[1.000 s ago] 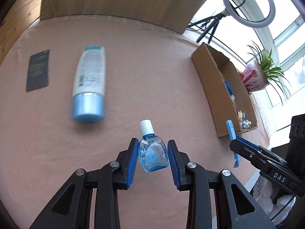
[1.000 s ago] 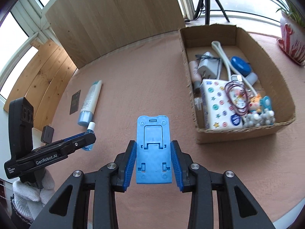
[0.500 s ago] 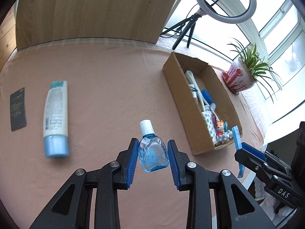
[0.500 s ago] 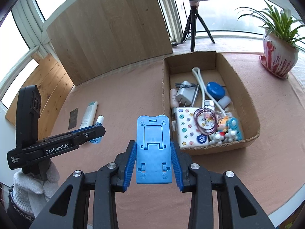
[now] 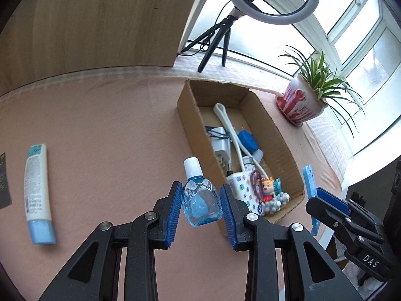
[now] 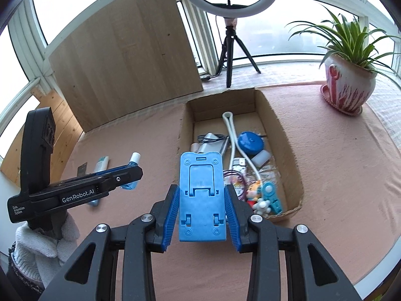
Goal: Organize objects
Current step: 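Carry the bottle and phone stand into the box and open both tools, then move both tools from the box to the white-and-blue lotion tube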
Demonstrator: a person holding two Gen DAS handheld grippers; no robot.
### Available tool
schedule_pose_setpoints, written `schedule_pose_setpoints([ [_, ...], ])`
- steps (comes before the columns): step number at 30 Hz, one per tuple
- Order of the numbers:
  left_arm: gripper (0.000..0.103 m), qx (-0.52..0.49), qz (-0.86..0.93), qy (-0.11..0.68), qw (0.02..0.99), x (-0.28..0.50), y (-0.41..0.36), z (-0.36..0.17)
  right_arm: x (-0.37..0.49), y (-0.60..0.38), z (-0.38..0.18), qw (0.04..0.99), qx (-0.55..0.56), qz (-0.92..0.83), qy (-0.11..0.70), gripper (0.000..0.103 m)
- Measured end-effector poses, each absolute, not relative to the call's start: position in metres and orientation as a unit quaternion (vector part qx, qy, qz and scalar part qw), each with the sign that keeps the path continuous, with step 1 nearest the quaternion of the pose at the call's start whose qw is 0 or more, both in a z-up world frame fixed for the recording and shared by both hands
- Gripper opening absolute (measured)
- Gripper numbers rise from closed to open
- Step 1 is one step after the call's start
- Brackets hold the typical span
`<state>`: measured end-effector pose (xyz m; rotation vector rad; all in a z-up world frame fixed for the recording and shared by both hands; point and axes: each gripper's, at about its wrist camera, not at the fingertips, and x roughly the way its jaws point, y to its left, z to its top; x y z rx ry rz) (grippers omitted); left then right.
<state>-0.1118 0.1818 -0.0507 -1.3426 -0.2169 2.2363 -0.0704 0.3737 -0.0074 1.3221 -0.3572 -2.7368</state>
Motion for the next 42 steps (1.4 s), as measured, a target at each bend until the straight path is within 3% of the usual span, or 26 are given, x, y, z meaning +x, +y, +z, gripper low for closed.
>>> schedule_pose_setpoints([
  [15,0.034,-0.489,0.831,-0.055,0.259,-0.147,0.258,-0.058,-0.092,0.406,-0.026,0.023,0.433,-0.892,-0.127,0.033],
  [28,0.034,-0.480,0.839,-0.048,0.252,-0.162,0.271,-0.059,-0.104,0.405,-0.035,0.027,0.439,-0.890,-0.120,0.033],
  [30,0.039,-0.481,0.836,-0.048,0.259,-0.162,0.273,-0.059,-0.107,0.402,-0.037,0.037,0.448,-0.886,-0.112,0.035],
  [32,0.066,-0.484,0.836,-0.050,0.252,-0.163,0.272,-0.058,-0.107,0.403,-0.039,0.030,0.449,-0.885,-0.117,0.046],
  [42,0.067,-0.476,0.846,-0.065,0.230,-0.154,0.238,-0.053,-0.093,0.413,-0.046,0.035,0.454,-0.869,-0.194,0.049],
])
